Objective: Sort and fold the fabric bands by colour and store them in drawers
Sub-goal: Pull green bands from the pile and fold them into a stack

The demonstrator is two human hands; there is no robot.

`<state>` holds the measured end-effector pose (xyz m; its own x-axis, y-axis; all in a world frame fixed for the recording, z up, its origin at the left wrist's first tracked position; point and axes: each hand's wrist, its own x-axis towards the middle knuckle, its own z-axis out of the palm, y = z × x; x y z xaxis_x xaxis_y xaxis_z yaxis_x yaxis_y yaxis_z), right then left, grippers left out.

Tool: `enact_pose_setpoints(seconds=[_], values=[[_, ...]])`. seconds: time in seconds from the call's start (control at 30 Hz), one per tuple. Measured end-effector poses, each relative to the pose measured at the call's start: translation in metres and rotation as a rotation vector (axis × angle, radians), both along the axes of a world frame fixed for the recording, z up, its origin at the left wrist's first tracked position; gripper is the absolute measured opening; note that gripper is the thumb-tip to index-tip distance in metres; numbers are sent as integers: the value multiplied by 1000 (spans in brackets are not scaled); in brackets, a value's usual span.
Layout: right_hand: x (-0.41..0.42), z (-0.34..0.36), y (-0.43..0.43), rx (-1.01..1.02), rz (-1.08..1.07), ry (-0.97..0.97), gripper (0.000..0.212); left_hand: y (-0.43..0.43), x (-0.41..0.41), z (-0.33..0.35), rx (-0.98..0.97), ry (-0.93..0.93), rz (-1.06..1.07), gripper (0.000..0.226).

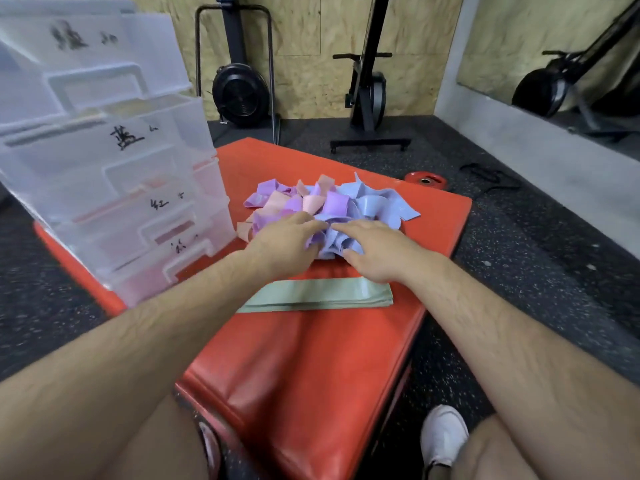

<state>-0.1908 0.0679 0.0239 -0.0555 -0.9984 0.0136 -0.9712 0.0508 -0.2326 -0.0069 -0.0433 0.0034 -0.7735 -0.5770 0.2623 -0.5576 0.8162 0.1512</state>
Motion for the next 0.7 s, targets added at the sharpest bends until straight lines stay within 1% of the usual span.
enact_pose_setpoints(seconds=[0.07, 0.17, 0.33, 0.43, 0.5, 0.53, 0.63, 0.7], values=[[4, -2, 8, 4, 11, 0, 56, 22, -2, -16, 33, 42, -125, 47], [5, -13, 21, 52, -8, -26, 58, 41, -8, -32, 59, 18, -175, 51], [-13, -31, 41, 196, -206, -40, 58, 53, -14, -51, 68, -21, -211, 51], [-15, -37, 44, 230, -326, -122, 57, 55, -16, -60, 59, -19, -228, 47], [-13, -40, 43, 197, -419, -233, 63, 54, -19, -62, 86, -8, -215, 41], [-11, -40, 42, 176, -472, -315, 62, 54, -19, -61, 109, -15, -198, 39], [-8, -41, 35, 182, -621, -605, 42, 51, -18, -59, 151, -52, -182, 35], [-9, -44, 30, 185, -663, -728, 31, 51, -18, -59, 164, -62, -179, 32]])
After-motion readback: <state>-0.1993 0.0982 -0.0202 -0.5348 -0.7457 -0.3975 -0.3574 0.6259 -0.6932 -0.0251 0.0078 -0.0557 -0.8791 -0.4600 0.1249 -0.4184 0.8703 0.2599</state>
